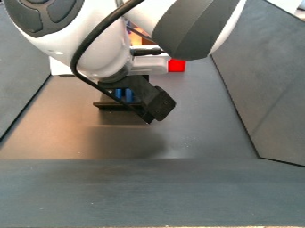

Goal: Pick up the square-circle object. Move up. Place the square-circle object on the fixture. Regrasp the square-circle object. Move to above the board. Insert the square-circle object.
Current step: Place the square-circle object on the fixture, then regrasp the square-circle object.

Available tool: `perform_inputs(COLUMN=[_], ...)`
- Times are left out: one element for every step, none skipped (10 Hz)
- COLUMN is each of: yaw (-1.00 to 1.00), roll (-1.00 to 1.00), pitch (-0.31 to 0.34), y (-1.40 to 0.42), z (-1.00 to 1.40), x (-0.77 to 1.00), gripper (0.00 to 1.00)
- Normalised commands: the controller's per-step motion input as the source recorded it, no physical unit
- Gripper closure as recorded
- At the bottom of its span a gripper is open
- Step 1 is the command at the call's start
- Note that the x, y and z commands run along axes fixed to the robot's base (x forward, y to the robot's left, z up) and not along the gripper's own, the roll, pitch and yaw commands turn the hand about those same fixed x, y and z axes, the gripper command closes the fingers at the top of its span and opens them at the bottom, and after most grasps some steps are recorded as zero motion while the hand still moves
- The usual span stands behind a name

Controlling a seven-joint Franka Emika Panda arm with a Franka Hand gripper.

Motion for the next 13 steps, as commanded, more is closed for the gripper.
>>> perform_inputs(yaw=[-0.1, -0.06, 0.0, 0.05, 0.05, 0.05, 0.03, 0.02, 0.0, -0.01, -0.03, -0.04, -0.04], roll=[-0.12, -0.12, 0.0, 0.13, 0.13, 0.13, 0.11, 0.1, 0.07, 0.06, 0.05, 0.05, 0.04], pitch=[-0.064, -0.063, 0.0, 0.032, 0.044, 0.055, 0.071, 0.087, 0.1, 0.101, 0.099, 0.099, 0.088], y=[0.12, 0.11, 0.0, 0.0, 0.0, 0.0, 0.0, 0.0, 0.0, 0.0, 0.01, 0.01, 0.01], z=[-0.26, -0.26, 0.0, 1.0, 1.0, 1.0, 1.0, 1.0, 0.91, 0.79, 0.55, 0.43, 0.19], x=[0.08, 0.08, 0.0, 0.0, -0.01, -0.03, -0.04, -0.03, -0.03, -0.03, -0.02, -0.02, -0.02], gripper=[1.0, 1.0, 0.0, 0.0, 0.0, 0.0, 0.0, 0.0, 0.0, 0.0, 0.0, 0.0, 0.0])
